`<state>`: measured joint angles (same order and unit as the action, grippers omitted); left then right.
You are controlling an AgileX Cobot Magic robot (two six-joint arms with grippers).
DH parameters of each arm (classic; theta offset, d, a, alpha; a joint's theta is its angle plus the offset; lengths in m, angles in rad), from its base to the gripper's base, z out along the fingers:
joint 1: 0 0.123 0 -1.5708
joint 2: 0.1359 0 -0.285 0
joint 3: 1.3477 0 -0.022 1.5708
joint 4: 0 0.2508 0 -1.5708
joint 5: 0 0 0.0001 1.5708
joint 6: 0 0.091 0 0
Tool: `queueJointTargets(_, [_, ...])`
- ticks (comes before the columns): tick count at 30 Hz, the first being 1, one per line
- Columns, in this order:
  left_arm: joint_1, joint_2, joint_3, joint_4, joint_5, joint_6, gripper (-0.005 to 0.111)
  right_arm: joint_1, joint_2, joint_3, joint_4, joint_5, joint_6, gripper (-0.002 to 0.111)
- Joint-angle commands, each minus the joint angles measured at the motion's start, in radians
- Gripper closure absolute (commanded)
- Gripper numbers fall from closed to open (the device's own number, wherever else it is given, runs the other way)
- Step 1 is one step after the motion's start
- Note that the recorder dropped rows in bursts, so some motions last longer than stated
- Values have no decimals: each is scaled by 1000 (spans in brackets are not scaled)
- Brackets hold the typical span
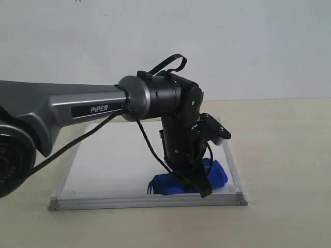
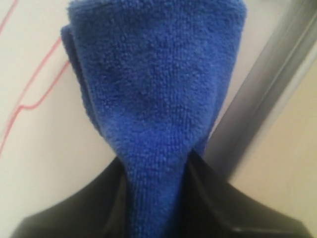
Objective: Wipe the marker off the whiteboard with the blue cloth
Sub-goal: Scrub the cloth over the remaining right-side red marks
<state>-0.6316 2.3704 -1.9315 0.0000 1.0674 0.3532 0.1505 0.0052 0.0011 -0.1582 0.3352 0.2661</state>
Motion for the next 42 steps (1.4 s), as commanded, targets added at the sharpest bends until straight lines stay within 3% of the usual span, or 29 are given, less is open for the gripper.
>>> queueJointTargets(1, [-39,71,-65,-101,-48,-8,103,-2,-5,-1,-4,-2,-3,107])
queueJointTargets(12, [-41,150,-216,-145,-107,-28,103,-2,-5,-1,-4,-2,-3,107])
queueJointTargets(18, [-30,168,-242,22,-128,-116,103,-2,-5,-1,-4,-2,-3,107])
queueJointTargets(21, [-6,168,-245,107,-128,-190,103,-2,-5,-1,-4,-2,-3,107])
queueJointTargets(27, [73,168,-245,131,-102,-273,103,-2,-5,-1,-4,-2,-3,107])
queueJointTargets(42, [204,159,-245,234,103,-312,103,-2,-5,-1,-4,-2,-3,107])
